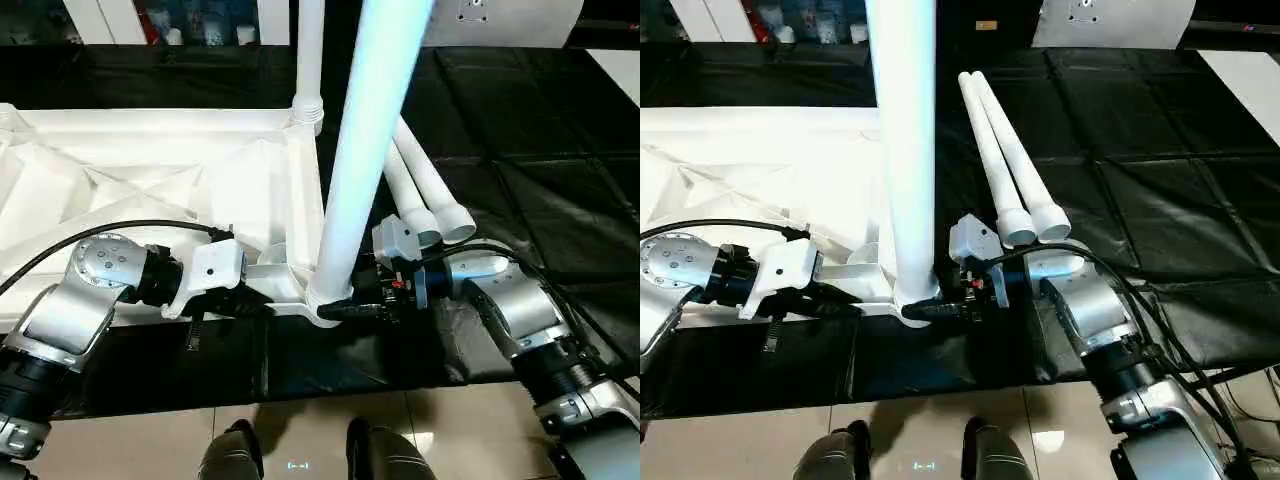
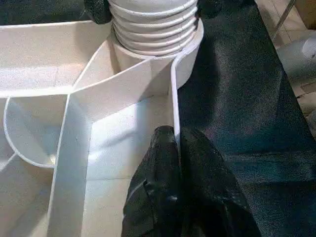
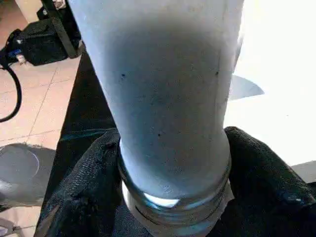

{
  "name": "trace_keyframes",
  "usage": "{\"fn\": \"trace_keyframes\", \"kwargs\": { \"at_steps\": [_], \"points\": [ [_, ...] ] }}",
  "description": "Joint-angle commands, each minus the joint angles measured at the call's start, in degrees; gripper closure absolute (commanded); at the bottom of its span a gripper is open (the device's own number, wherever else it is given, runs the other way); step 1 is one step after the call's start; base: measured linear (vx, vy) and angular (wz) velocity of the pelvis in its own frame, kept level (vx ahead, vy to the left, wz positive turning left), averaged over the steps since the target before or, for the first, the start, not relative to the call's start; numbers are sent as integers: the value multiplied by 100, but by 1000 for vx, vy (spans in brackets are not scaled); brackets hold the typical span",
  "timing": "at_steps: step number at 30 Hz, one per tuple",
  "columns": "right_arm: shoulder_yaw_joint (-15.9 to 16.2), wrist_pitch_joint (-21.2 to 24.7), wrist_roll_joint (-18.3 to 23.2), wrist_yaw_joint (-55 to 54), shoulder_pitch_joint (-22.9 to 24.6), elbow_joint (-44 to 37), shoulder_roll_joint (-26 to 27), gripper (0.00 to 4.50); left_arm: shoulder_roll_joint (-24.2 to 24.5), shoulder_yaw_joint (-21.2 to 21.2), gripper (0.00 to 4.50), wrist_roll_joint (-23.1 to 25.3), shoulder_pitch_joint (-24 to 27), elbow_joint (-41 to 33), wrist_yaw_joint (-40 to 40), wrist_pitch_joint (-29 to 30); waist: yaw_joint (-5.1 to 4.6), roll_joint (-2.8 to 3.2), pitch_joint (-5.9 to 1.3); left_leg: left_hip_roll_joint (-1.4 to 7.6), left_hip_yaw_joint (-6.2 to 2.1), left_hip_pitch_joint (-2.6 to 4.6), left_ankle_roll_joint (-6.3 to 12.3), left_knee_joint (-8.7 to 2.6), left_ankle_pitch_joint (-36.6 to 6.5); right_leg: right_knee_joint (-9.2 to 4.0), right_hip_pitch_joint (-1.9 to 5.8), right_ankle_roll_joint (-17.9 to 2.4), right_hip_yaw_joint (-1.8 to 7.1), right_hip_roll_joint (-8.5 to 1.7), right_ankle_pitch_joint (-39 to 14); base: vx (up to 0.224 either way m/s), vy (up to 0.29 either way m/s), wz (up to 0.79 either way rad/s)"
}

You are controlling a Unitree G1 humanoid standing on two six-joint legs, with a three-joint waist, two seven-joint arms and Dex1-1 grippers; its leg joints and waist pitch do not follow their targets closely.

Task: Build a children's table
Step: Rotate leg to tighten

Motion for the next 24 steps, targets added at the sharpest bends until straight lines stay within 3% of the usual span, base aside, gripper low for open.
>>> {"fn": "trace_keyframes", "kwargs": {
  "at_steps": [1,6,8,10,11,15,16,17,18,19,21,23,24],
  "points": [
    [25,3,50,81,17,-31,67,173,-4,-208,450,60,83,-43,-179,-72,-16,44,-418,129,14,151,245,-324,-1234,-334,329,-1301,193,-310,-1358,0,0,0],
    [1,204,90,-349,308,-232,291,174,-245,61,450,61,263,-336,614,446,-10,78,-409,143,16,152,215,-333,-1286,-342,323,-1361,194,-302,-1297,0,0,0],
    [-59,461,-39,-1293,562,-374,764,175,-660,355,450,111,415,-778,1627,1286,-21,92,-393,156,10,151,68,-357,-1493,-359,322,-1324,200,-314,-1627,0,0,0],
    [-165,703,-63,-2025,660,-398,1213,175,-1010,510,450,167,502,-1126,2268,1868,-38,79,-367,133,-32,166,-62,-383,-1824,-432,301,-1114,188,-334,-2445,0,0,0],
    [-228,771,-94,-2456,693,-371,1504,175,-1236,565,450,232,563,-1356,2617,2173,-93,53,-364,112,-73,120,-152,-413,-1888,-453,337,-881,173,-342,-2859,0,0,0],
    [-376,872,-174,-3319,670,-181,2135,175,-1827,607,450,445,664,-1817,3364,2763,-209,44,-362,98,-58,153,-107,-376,-2001,-532,250,-702,196,-329,-3104,0,0,0],
    [-404,855,-241,-3624,621,-68,2350,175,-2101,569,450,576,665,-1941,3672,2935,-212,45,-361,92,-59,157,-85,-372,-2001,-544,242,-676,194,-322,-3111,0,0,0],
    [-444,869,-372,-4002,553,47,2560,175,-2381,524,450,672,647,-2062,3969,3135,-235,-11,-360,97,-49,153,-38,-368,-1977,-546,230,-638,196,-302,-3060,0,0,0],
    [-490,796,-563,-4448,450,200,2765,175,-2669,437,450,720,618,-2184,4210,3359,-236,0,-361,103,-42,161,-43,-362,-1950,-539,217,-621,200,-301,-3027,0,0,0],
    [-533,795,-565,-4552,410,246,2837,175,-2737,389,450,751,579,-2190,4270,3393,-245,6,-362,76,-63,130,-54,-367,-1931,-542,236,-539,175,-300,-3109,0,0,0],
    [-601,760,-511,-4512,393,239,2838,175,-2675,293,450,758,504,-2164,4175,3383,-240,4,-384,77,-49,148,-14,-360,-1931,-532,212,-466,183,-271,-2874,0,0,0],
    [-657,736,-529,-4502,401,225,2801,105,-2568,239,450,823,470,-2153,4124,3385,-222,12,-391,71,-39,124,49,-359,-1848,-508,229,-505,182,-259,-2540,0,0,0],
    [-674,753,-518,-4442,430,185,2754,105,-2455,211,450,845,485,-2146,4036,3342,-210,17,-396,74,-39,120,54,-363,-1795,-498,237,-527,181,-259,-2431,0,0,0]
  ]
}}
